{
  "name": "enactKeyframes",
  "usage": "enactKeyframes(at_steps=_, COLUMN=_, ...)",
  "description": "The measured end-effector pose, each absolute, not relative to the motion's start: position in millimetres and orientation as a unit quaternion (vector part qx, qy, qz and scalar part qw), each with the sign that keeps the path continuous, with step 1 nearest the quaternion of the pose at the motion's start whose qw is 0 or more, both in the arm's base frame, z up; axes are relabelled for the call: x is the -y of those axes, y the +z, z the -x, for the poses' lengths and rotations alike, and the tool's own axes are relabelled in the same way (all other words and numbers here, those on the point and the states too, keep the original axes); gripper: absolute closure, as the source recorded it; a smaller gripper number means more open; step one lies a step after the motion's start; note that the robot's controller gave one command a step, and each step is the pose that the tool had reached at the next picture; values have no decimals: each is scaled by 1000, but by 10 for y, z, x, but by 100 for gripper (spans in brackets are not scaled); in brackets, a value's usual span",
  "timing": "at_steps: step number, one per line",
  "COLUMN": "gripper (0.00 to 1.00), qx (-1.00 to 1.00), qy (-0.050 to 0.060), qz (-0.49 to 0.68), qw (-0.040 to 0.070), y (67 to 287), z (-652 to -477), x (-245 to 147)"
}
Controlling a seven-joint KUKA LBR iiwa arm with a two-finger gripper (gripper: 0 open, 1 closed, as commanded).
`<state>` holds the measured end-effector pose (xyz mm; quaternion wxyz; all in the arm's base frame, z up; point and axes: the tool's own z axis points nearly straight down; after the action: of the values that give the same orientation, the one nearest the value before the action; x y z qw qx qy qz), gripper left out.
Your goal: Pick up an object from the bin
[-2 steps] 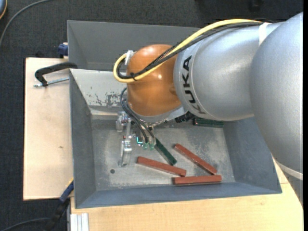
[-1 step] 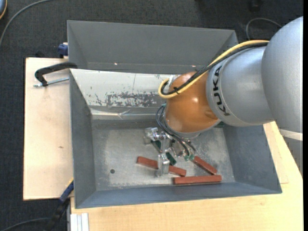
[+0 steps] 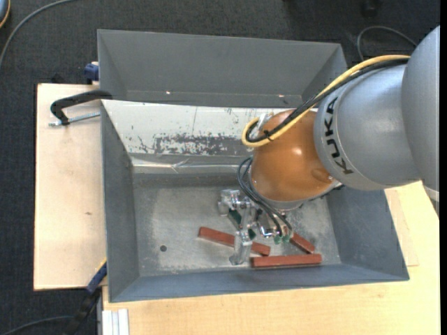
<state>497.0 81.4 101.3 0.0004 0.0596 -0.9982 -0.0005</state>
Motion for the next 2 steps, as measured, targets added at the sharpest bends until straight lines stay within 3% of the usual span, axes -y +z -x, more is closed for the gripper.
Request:
enactKeyframes(at_steps=1, gripper=0, qx=999, qy=-1, qz=-43, qw=1, y=1005, z=-4919, x=-874)
enactKeyframes(at_steps=2, gripper=0, qx=1000, qy=-1, qz=0, qw=-1, y=708, z=-4937, x=-783)
